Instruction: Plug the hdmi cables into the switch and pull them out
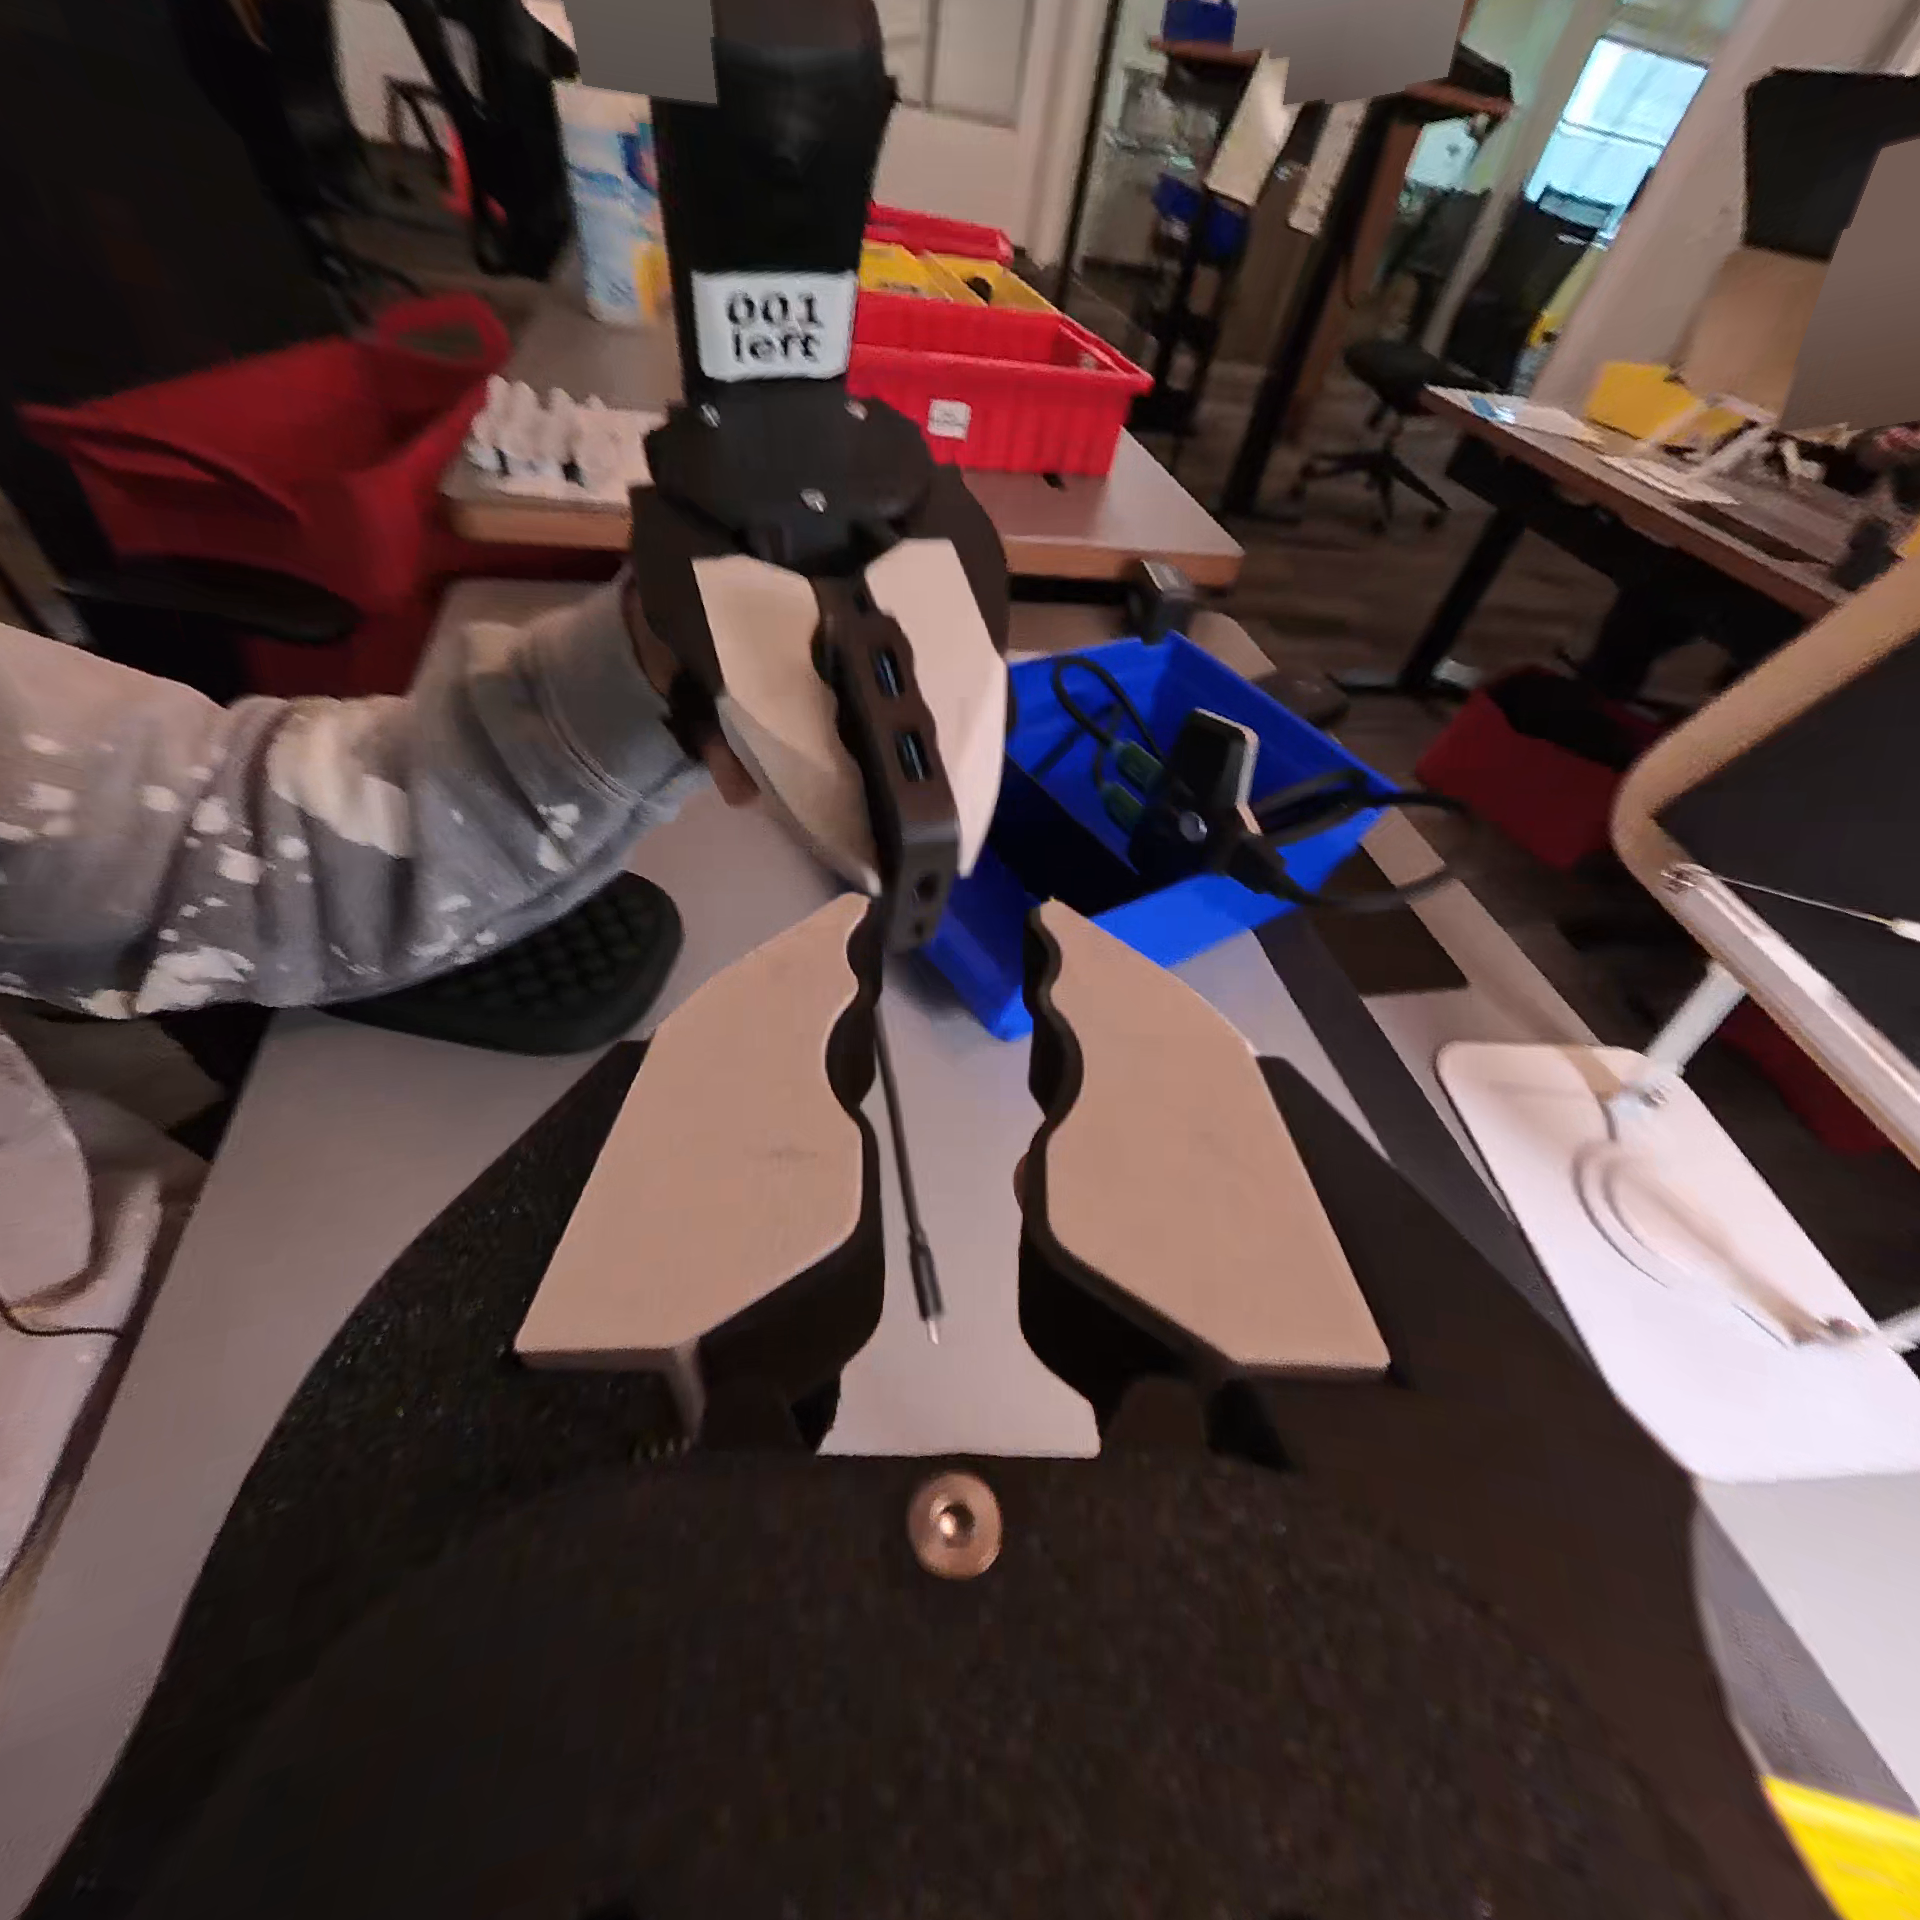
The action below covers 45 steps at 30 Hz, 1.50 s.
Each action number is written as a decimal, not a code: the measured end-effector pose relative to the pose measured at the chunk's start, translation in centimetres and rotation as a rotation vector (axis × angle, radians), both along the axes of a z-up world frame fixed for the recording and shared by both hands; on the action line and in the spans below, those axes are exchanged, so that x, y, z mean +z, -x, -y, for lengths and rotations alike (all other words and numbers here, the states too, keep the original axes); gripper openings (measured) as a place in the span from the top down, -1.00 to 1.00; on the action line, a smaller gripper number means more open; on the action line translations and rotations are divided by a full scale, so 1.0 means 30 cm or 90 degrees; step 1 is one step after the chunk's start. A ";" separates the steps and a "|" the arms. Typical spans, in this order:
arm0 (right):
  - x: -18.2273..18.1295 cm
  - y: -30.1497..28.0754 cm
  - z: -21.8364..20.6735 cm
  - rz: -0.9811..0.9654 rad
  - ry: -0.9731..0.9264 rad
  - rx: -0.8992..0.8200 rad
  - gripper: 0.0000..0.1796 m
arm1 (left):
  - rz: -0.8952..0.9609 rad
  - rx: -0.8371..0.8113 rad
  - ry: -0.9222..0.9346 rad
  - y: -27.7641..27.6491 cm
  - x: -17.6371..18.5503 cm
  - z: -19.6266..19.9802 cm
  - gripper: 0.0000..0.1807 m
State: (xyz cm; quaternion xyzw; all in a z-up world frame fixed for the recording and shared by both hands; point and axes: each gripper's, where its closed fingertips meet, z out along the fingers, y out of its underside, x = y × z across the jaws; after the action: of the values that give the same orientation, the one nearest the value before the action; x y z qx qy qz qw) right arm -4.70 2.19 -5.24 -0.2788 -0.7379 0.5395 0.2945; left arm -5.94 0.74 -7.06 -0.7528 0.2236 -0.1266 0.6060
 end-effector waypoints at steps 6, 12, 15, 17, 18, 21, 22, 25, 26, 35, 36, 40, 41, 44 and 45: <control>-0.122 0.011 0.040 0.042 -0.059 0.061 0.71 | -0.069 -0.045 0.076 -0.054 -0.113 -0.027 0.84; -0.180 -0.013 0.046 0.073 -0.079 0.107 0.86 | -0.086 -0.078 0.116 -0.082 -0.176 -0.039 0.84; -0.154 -0.012 0.015 0.053 -0.076 0.086 0.86 | -0.055 -0.063 0.084 -0.066 -0.144 -0.047 0.74; -0.107 -0.017 -0.027 0.017 -0.061 0.057 0.86 | -0.026 -0.031 0.055 -0.029 -0.104 -0.047 0.63; -0.074 -0.021 -0.052 -0.008 -0.050 0.039 0.86 | -0.010 -0.007 0.036 -0.002 -0.080 -0.048 0.60; 0.041 -0.029 -0.165 -0.111 -0.022 -0.057 0.86 | 0.042 0.082 -0.021 0.102 -0.012 -0.044 0.56; 0.076 -0.027 -0.218 -0.150 -0.024 -0.109 0.86 | 0.058 0.109 -0.029 0.137 -0.001 -0.041 0.56; 0.168 -0.024 -0.416 -0.272 -0.054 -0.320 0.86 | 0.077 0.172 -0.043 0.216 0.009 -0.032 0.54; 0.195 -0.032 -0.489 -0.318 -0.075 -0.399 0.86 | 0.078 0.184 -0.045 0.231 0.008 -0.031 0.54; 0.100 -0.107 -1.006 -0.456 -0.168 -0.752 0.85 | 0.067 0.205 -0.024 0.249 -0.031 -0.053 0.56; 0.071 -0.112 -1.054 -0.446 -0.174 -0.772 0.85 | 0.065 0.207 -0.022 0.251 -0.036 -0.055 0.56; -0.027 -0.110 -1.173 -0.366 -0.180 -0.817 0.87 | 0.066 0.211 -0.014 0.262 -0.054 -0.064 0.57; -0.053 -0.096 -1.185 -0.332 -0.174 -0.811 0.87 | 0.068 0.212 -0.011 0.265 -0.061 -0.067 0.58; -0.148 -0.042 -1.195 -0.210 -0.167 -0.773 0.86 | 0.072 0.212 0.002 0.271 -0.081 -0.076 0.58; -0.185 -0.024 -1.191 -0.166 -0.170 -0.755 0.85 | 0.071 0.212 0.005 0.270 -0.086 -0.078 0.58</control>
State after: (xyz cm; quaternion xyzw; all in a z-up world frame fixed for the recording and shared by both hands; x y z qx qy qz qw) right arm -3.99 37.91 -10.79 -0.5336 -0.4764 0.2172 0.6641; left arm -14.05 3.07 -9.64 -0.7734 0.0616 -0.0673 0.6273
